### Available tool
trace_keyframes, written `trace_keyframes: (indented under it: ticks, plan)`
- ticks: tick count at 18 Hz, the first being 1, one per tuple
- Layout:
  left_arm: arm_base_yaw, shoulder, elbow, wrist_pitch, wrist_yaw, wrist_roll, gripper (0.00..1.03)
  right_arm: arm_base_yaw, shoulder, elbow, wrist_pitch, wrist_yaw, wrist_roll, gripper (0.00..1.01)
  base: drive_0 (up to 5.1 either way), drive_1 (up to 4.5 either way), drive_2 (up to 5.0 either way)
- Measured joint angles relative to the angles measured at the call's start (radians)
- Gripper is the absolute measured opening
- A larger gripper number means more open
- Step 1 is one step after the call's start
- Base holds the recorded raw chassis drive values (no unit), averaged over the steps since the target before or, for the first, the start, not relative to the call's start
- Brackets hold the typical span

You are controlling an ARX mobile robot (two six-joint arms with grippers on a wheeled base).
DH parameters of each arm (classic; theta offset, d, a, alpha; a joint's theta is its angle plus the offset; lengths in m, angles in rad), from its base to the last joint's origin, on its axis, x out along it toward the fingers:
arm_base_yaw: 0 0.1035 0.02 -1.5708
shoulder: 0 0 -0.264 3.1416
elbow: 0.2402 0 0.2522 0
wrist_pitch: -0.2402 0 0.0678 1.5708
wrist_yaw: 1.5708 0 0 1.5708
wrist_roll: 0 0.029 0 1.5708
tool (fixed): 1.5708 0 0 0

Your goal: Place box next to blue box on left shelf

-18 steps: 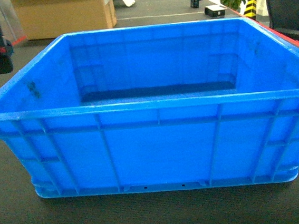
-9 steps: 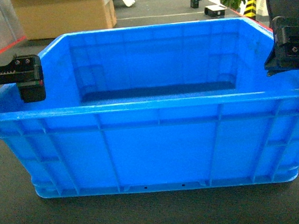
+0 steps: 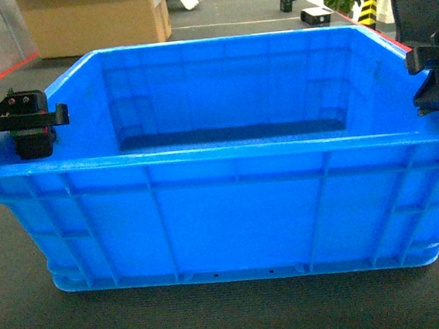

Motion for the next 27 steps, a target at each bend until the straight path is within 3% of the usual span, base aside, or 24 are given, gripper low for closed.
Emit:
trace_keyframes:
  ticks: [2,3,8,12,15,18,20,22,27]
  plan:
    - [-0.002,-0.002,0.0,-0.006,0.039,0.011,0.39,0.0,0.0,0.0,0.002,0.012,-0.003,0.16,0.0,0.0,0.0]
    - [-0.002,-0.005,0.0,-0.007,0.063,0.01,0.33,-0.008,0.001,0.0,0.006,0.0,0.006,0.1,0.0,0.0,0.0]
    - [-0.014,-0.023,-0.018,0.037,0.037,0.015,0.32,-0.007,-0.011,-0.022,0.055,0.005,0.018,0.1,0.0,0.0,0.0]
    - [-0.03,-0.148,-0.028,0.06,0.031,0.021,0.32,-0.003,-0.164,-0.05,0.082,0.026,0.023,0.1,0.0,0.0,0.0]
    - [-0.039,-0.278,-0.047,0.113,0.017,0.032,0.32,0.003,-0.304,-0.077,0.125,0.043,0.004,0.1,0.0,0.0,0.0]
    - [-0.041,-0.383,-0.127,0.132,0.018,0.039,0.32,0.047,-0.42,-0.174,0.177,0.112,-0.018,0.1,0.0,0.0,0.0]
    - [-0.042,-0.399,-0.139,0.154,0.022,0.038,0.32,0.077,-0.463,-0.225,0.265,0.178,-0.057,0.1,0.0,0.0,0.0]
    - [-0.043,-0.407,-0.139,0.163,0.026,0.03,0.32,0.08,-0.484,-0.226,0.278,0.191,-0.075,0.1,0.0,0.0,0.0]
    - [-0.045,-0.409,-0.139,0.152,0.026,0.023,0.32,0.08,-0.488,-0.227,0.272,0.192,-0.079,0.1,0.0,0.0,0.0]
